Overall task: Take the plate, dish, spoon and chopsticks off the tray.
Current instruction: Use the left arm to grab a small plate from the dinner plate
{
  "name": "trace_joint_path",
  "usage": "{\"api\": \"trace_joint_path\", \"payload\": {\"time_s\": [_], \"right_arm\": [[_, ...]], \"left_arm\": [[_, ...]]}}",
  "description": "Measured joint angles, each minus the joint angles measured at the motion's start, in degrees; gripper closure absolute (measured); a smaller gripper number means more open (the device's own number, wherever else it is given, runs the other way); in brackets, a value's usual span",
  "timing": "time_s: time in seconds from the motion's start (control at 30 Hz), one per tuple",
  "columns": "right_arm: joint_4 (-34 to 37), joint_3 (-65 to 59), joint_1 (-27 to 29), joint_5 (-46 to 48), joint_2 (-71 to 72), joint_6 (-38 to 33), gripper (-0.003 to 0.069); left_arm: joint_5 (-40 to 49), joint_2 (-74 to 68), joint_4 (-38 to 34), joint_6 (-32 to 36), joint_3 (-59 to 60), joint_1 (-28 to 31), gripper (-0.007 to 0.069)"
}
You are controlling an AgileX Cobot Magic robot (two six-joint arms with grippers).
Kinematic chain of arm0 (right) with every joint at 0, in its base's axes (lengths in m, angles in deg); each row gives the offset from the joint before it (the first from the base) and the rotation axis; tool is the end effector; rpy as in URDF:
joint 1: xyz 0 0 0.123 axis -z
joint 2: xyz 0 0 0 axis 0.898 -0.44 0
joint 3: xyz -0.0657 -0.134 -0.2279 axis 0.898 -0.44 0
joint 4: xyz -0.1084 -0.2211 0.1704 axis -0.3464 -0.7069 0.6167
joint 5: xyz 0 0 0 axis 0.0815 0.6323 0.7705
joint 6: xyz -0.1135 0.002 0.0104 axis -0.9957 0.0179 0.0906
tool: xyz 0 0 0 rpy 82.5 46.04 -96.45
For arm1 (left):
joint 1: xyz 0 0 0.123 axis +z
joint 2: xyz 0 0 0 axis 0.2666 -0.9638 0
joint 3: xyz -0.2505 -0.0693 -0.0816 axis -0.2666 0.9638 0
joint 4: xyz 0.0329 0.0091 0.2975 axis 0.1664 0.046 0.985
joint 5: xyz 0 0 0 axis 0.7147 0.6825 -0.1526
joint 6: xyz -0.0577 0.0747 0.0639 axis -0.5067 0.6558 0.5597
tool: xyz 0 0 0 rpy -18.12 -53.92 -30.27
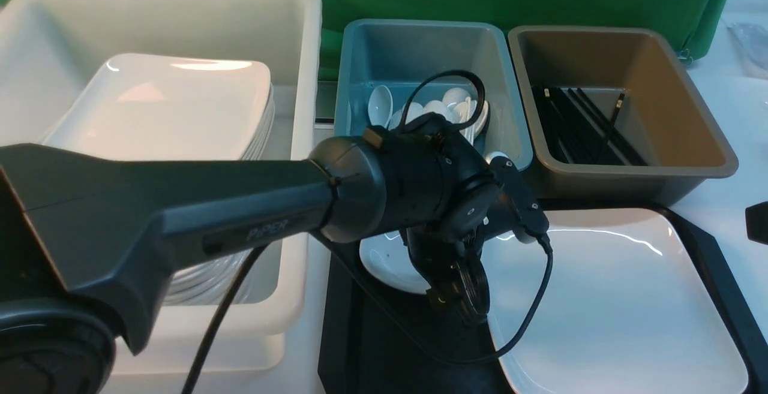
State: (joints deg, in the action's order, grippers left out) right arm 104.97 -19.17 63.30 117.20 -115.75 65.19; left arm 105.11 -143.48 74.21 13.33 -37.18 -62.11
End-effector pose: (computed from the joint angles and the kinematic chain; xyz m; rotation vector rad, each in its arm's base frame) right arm 0.2358 0.0420 0.3420 -0.2457 2.2287 0.3814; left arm 0.3375 -0.3329 0.1207 1.5791 2.2856 0.1091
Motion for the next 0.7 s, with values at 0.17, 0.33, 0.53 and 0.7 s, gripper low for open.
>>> {"api": "trace_joint_path", "payload": {"time_s": [0.17, 0.33, 0.53, 0.7], "right_arm": [[0.0, 0.0, 0.0, -0.1, 0.0, 0.0, 0.0609], [0.0, 0.0, 0.0, -1.2, 0.0, 0.0, 0.0608], [0.0, 0.0, 0.0, -1.5, 0.0, 0.0, 0.0604], [0.0, 0.0, 0.0, -1.5, 0.0, 0.0, 0.0604]], "left_arm": [[0.1, -0.1, 0.3, 0.1, 0.0, 0.0, 0.0190], [0.0, -1.0, 1.0, 0.7, 0.0, -0.2, 0.0190], [0.4, -2.9, 4.9, -2.0, -0.1, -0.2, 0.0190], [0.4, -3.0, 5.6, -3.1, 0.0, -0.2, 0.0303]]}}
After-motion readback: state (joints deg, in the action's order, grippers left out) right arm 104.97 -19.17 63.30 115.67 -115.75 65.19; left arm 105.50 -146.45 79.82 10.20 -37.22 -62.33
